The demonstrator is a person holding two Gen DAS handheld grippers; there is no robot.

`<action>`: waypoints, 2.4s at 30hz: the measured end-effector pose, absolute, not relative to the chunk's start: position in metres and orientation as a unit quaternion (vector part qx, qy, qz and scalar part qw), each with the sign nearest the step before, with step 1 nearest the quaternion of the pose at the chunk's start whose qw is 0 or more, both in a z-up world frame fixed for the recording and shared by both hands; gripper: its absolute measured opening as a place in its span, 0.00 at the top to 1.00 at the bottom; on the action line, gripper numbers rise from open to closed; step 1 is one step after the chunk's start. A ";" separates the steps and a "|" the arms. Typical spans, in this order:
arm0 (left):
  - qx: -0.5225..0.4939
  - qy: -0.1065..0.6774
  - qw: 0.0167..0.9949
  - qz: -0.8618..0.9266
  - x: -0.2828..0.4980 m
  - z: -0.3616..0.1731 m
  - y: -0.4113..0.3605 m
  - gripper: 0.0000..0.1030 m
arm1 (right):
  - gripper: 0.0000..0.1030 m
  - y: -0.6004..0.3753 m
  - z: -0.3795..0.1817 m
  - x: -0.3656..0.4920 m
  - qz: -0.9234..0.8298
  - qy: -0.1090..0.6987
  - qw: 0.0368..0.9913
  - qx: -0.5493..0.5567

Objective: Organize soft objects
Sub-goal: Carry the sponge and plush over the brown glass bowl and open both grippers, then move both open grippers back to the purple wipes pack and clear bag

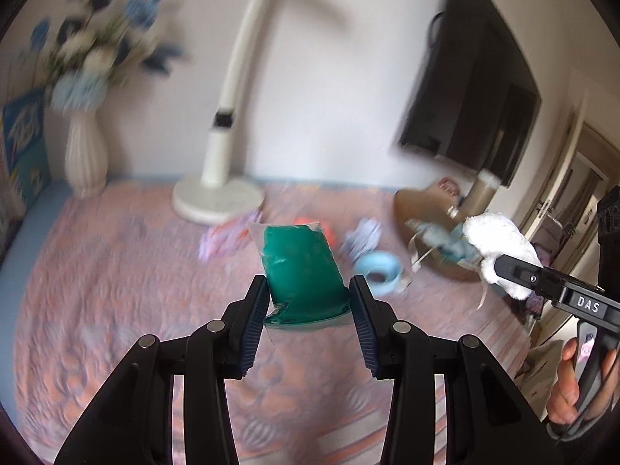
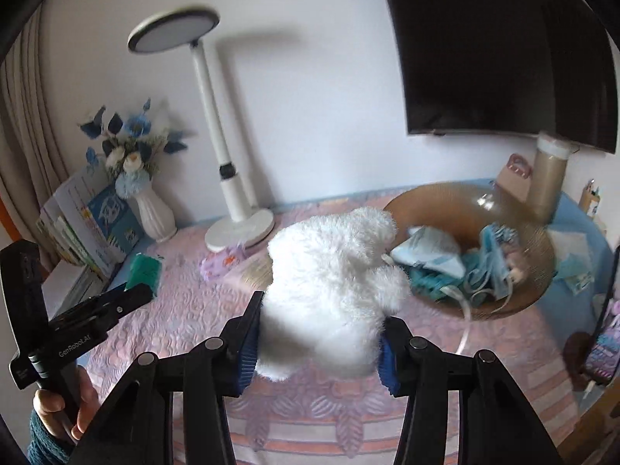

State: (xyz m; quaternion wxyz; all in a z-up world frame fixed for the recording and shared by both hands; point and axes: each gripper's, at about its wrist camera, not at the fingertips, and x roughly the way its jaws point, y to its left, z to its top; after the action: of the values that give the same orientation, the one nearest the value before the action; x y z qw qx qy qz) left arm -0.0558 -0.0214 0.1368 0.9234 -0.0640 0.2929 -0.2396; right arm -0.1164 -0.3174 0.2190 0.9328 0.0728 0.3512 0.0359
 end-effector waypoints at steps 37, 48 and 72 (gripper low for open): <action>-0.052 0.310 0.892 -0.324 0.036 0.172 -0.174 0.13 | 0.38 -0.471 0.216 -0.054 -0.078 0.369 0.906 0.192; -0.085 0.280 0.937 -0.193 -0.024 0.214 -0.007 0.00 | 0.37 -0.317 0.236 -0.068 0.047 0.357 0.927 0.104; -0.008 0.356 0.930 -0.092 -0.011 0.032 0.019 0.01 | 0.15 -0.219 0.075 -0.045 0.099 0.423 0.900 0.023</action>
State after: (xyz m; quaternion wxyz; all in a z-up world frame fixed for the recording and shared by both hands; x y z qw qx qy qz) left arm -0.0107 0.0191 0.0315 0.9298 -0.0085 0.3563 -0.0917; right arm -0.0454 -0.2187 0.0747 0.9004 0.0233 0.4229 0.0994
